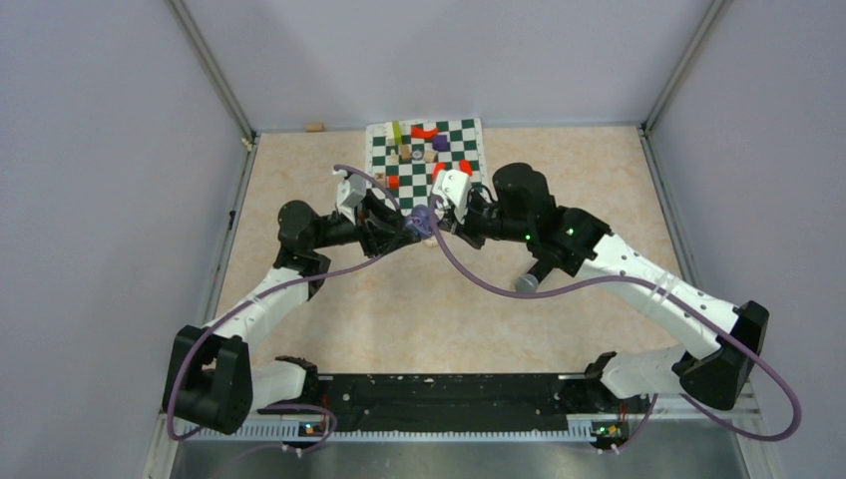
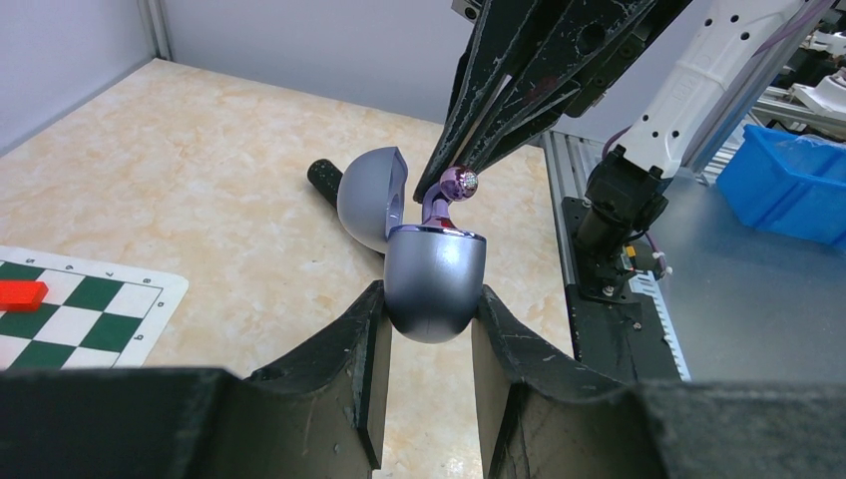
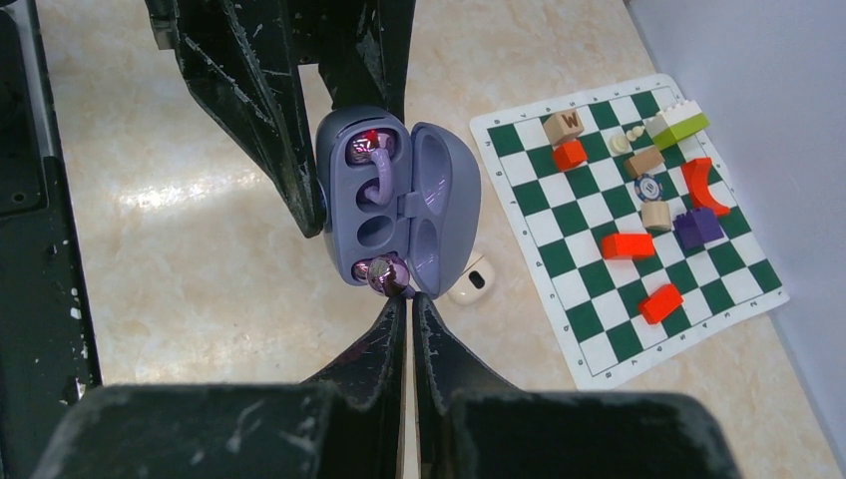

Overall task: Insert the wireless bluetooth earbuds into the charging case
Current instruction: Insert the right earbud into the right side groove of the charging case, then adjust the right earbud in the right side groove of the charging case.

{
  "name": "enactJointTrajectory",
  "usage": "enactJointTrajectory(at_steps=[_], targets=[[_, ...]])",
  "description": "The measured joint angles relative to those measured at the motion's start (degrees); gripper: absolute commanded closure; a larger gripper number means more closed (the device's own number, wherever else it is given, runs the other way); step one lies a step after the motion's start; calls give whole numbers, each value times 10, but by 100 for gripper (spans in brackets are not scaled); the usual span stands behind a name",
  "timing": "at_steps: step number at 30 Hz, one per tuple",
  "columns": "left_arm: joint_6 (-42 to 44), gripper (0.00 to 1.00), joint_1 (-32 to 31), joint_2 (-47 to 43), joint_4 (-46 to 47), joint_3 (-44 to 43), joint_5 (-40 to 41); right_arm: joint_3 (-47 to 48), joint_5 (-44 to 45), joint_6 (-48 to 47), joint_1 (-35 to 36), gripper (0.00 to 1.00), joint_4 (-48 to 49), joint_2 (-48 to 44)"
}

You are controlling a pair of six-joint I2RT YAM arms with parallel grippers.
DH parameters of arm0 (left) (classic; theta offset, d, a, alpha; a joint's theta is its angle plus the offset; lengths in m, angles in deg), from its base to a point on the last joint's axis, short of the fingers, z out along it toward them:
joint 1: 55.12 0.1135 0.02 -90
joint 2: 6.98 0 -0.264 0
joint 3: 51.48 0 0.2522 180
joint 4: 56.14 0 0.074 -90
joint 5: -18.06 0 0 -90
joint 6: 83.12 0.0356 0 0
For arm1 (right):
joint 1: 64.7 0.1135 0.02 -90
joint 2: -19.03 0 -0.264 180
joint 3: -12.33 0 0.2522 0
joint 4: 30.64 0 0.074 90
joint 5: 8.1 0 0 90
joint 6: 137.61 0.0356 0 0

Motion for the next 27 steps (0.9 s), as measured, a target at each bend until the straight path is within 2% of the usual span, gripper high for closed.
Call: enactJointTrajectory(at_steps=[6,15,24,27], targets=[[0,100,1,-1,1,0,-2,0,12,1,2,80,-4,3],[0,100,2,-1,1,0,-12,0,3,-6,1,78,-17,1],[3,100,1,-1,-5,0,-31,28,-106,-10,-19,73,-35,-21],[4,100,0,-1,-6,0,-34,31,-125,-3,-19,64,-29,-20]])
